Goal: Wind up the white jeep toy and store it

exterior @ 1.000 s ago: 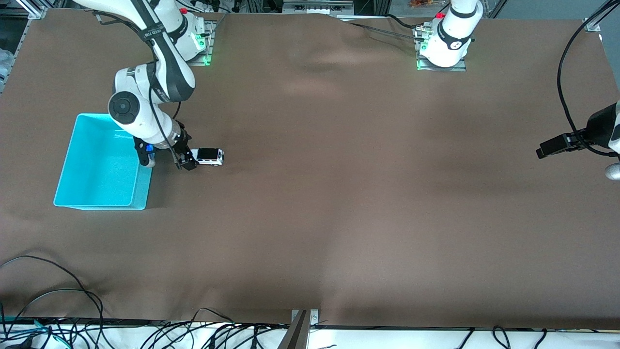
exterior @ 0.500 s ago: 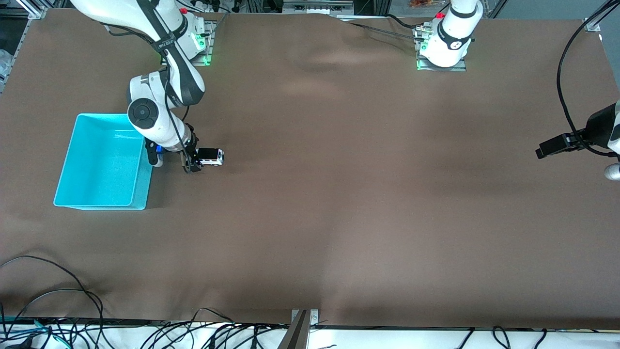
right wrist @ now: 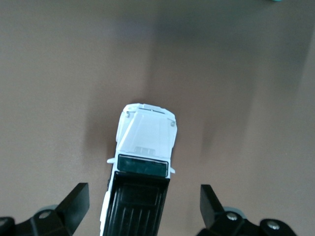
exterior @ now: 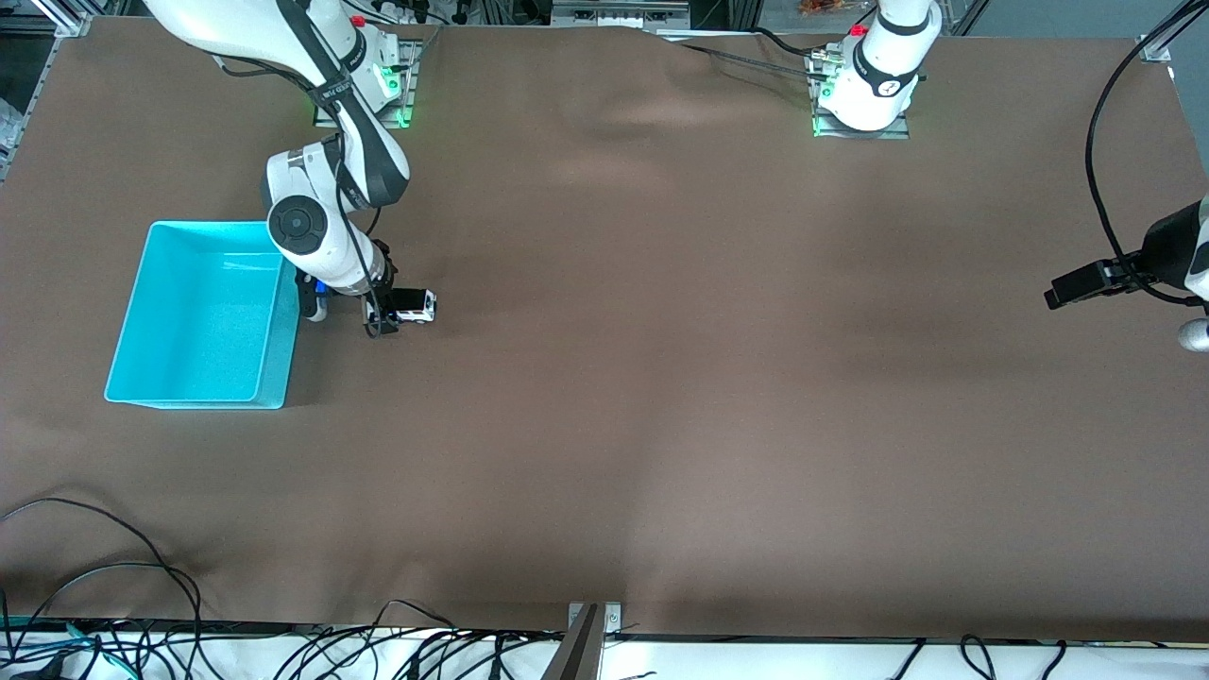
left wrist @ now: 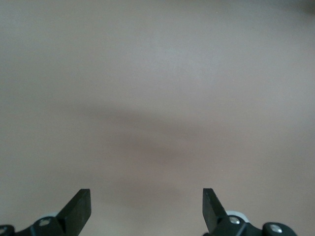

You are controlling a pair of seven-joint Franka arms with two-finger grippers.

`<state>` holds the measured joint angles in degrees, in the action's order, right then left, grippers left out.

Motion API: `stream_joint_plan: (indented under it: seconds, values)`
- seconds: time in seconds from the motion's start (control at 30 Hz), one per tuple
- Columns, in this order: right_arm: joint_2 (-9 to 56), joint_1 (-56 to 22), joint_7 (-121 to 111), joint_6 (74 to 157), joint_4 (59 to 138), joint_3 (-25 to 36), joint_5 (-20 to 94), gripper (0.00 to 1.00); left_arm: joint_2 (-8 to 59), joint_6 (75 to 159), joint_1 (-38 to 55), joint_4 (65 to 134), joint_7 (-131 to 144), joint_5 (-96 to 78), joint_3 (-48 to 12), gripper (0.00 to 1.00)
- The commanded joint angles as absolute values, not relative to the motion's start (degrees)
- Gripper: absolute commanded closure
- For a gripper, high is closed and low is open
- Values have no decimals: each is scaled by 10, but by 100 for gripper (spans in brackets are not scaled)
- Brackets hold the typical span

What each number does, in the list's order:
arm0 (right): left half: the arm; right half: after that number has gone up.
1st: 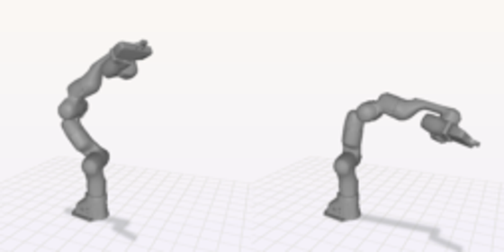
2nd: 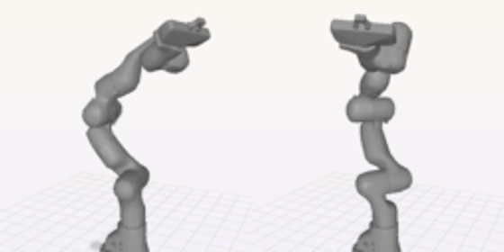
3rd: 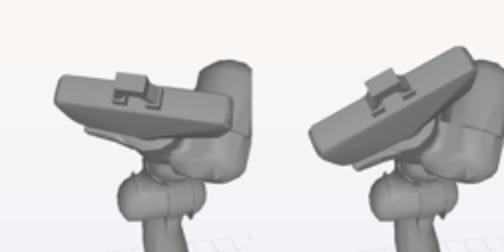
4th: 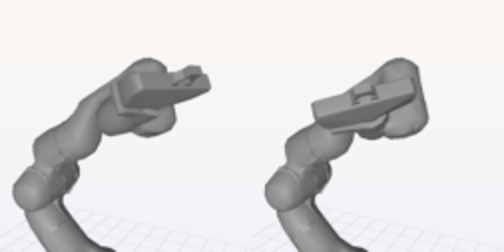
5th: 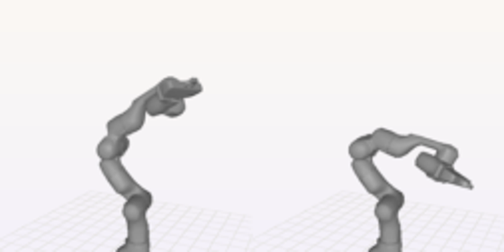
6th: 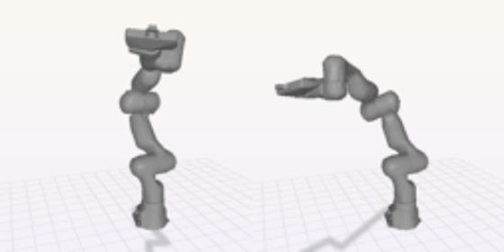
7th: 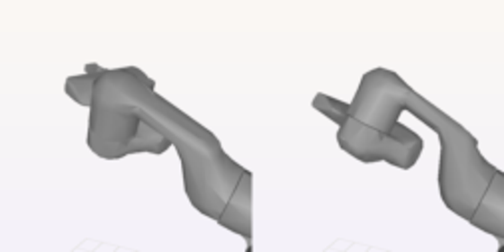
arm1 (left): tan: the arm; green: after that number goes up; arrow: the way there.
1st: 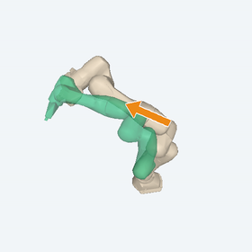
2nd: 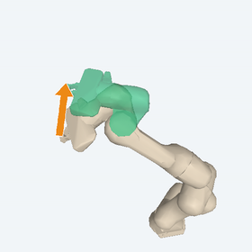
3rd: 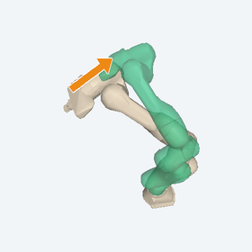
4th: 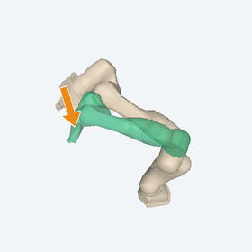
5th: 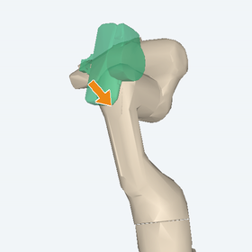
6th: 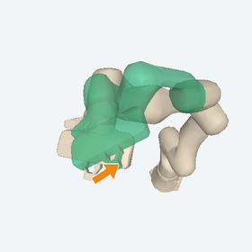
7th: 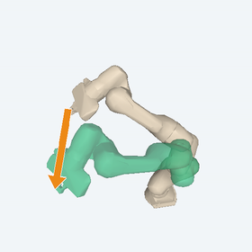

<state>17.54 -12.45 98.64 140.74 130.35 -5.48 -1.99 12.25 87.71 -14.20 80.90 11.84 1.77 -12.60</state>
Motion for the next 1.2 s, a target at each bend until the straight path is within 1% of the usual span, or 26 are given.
stream_joint_plan:
  seconds: [0.0,0.33,0.53,0.57,0.67,0.73,0.77,0.8,0.83,1.17]
  values:
    - [183,-132,1018,1418,1310,-54,-36,0,121,872,-141,808,104,9,-125,0]
    - [207,-137,1057,1436,1310,-54,-63,0,121,873,-141,808,104,9,-125,0]
    - [208,-137,1057,1437,1308,-54,-65,0,121,873,-141,808,104,9,-125,0]
    - [208,-137,1057,1438,1307,-54,-69,8,121,873,-141,808,104,9,-125,0]
    - [208,-137,1058,1440,1305,-54,-71,49,121,873,-141,808,104,9,-125,0]
    - [207,-137,1058,1440,1305,-53,-71,80,121,873,-141,808,104,9,-125,0]
    - [205,-137,1058,1440,1304,-53,-72,91,121,873,-141,808,104,9,-125,0]
    - [203,-137,1058,1440,1303,-53,-72,98,122,873,-141,808,104,9,-125,0]
    - [201,-136,1058,1440,1303,-52,-71,100,121,873,-141,808,104,9,-125,0]
    - [165,-129,1054,1435,1291,-51,-73,100,125,873,-141,807,104,9,-125,0]
